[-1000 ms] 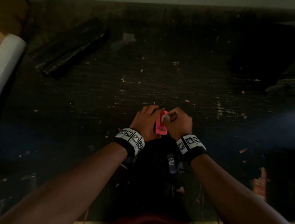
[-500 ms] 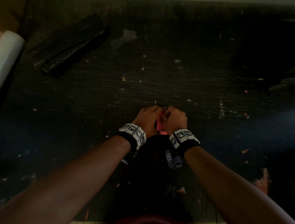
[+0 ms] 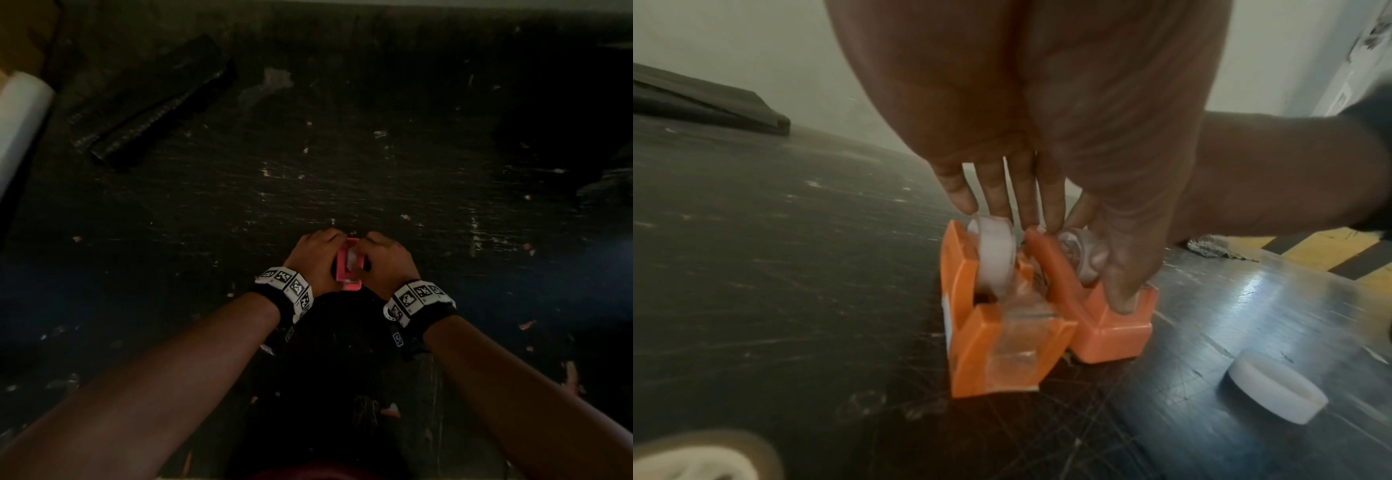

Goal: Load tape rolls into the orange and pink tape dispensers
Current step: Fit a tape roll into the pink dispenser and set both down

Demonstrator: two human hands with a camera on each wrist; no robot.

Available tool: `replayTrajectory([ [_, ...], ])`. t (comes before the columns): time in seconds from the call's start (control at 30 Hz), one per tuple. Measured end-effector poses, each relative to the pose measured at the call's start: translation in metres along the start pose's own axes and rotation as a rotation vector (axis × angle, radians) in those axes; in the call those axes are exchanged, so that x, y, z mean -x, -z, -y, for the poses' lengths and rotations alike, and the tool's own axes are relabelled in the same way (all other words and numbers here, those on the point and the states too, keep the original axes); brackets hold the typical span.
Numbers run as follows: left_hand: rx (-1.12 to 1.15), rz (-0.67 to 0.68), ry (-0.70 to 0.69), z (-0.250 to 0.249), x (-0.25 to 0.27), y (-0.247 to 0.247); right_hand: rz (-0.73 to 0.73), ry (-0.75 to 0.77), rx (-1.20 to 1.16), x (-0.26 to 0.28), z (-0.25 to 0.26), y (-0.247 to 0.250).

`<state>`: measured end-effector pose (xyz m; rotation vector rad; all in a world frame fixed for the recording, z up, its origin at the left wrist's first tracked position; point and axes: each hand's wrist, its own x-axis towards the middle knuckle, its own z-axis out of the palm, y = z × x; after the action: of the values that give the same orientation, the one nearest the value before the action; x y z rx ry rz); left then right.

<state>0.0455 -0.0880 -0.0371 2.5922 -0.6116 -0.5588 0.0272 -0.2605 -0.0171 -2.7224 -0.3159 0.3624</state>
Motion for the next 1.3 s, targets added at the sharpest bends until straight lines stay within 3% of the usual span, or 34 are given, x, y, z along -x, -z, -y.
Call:
replayTrajectory([
  [0.3, -0.008, 0.018, -0.021, 0.0, 0.001, 0.004, -0.065, 0.107, -0.041, 0.01, -0.004, -0.008],
  [0.73, -0.068, 0.007, -0.044, 0.003, 0.0, 0.006, -0.104, 0.012, -0.143, 0.058, 0.001, -0.039],
  [1.0, -0.067, 0.041, -0.032, 0.002, 0.0, 0.008, -0.109, -0.014, -0.064, 0.058, -0.005, -0.055],
  [1.17, -0.073, 0.032, -0.035, 0.003, -0.001, 0.006, -0.191, -0.194, -0.106, 0.05, -0.008, -0.048],
  [1.3, -0.062, 0.035, -0.032, 0.003, -0.001, 0.005, -0.142, -0.143, -0.038, 0.039, -0.01, -0.047],
])
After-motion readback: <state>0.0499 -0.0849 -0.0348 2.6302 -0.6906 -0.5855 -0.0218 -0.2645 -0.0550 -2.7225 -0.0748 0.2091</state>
